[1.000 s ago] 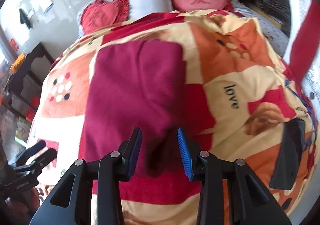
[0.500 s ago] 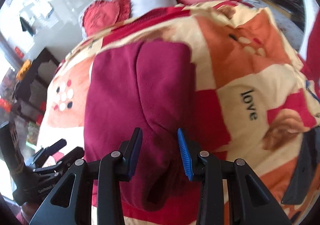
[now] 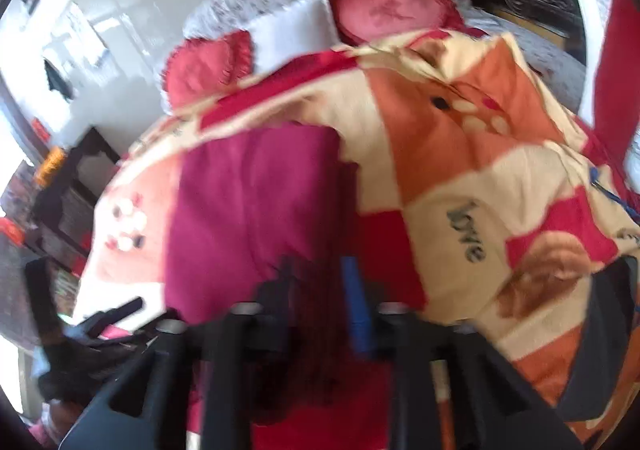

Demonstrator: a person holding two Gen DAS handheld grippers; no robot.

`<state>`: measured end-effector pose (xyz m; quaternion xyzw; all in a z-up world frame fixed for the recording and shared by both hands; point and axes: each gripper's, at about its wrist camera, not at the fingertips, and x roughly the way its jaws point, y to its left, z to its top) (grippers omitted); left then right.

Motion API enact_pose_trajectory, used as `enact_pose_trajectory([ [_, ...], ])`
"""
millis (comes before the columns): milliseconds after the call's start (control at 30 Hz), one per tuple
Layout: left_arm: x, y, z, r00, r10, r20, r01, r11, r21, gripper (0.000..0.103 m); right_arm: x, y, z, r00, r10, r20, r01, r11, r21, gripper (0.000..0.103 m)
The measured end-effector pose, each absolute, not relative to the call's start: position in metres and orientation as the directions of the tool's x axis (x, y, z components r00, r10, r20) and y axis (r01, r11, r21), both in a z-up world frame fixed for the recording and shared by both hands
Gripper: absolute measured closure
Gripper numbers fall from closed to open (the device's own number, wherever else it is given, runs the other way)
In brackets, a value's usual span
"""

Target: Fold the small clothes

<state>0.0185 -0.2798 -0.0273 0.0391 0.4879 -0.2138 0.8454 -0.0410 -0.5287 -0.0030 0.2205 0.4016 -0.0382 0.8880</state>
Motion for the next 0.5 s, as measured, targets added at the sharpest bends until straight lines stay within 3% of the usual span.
enact_pose_trajectory([
  [100,0.017,-0.28,-0.025,0.437,-0.327,-0.838,0.399,0.905,-0.145,0.012,-0.021,-0.514,-0.015,0.611,0.142,-0.779,0.22,0.915,0.339,0.078],
  [133,0.017,-0.281,-0.024,0.437,-0.325,-0.839,0.398,0.906,-0.144,0.012,-0.017,-0.51,-0.023,0.583,0.143,-0.8,0.227,0.916,0.33,0.083],
  [167,0.017,-0.281,-0.024,0.436,-0.327,-0.839,0.4,0.905,-0.144,0.012,-0.018,-0.51,-0.025,0.582,0.124,-0.804,0.236,0.92,0.313,0.098],
  [200,0.016,-0.281,-0.023,0.435,-0.329,-0.838,0.403,0.903,-0.145,0.012,-0.021,-0.509,-0.024,0.596,0.108,-0.795,0.236,0.923,0.303,0.102],
  [433,0.027,-0.285,-0.028,0.39,-0.399,-0.83,0.421,0.879,-0.225,0.012,-0.035,-0.524,-0.034,0.629,0.136,-0.766,0.227,0.91,0.348,0.103],
  [500,0.031,-0.287,-0.031,0.378,-0.425,-0.823,0.43,0.868,-0.25,0.011,-0.037,-0.532,-0.028,0.671,0.152,-0.725,0.207,0.901,0.381,0.093],
])
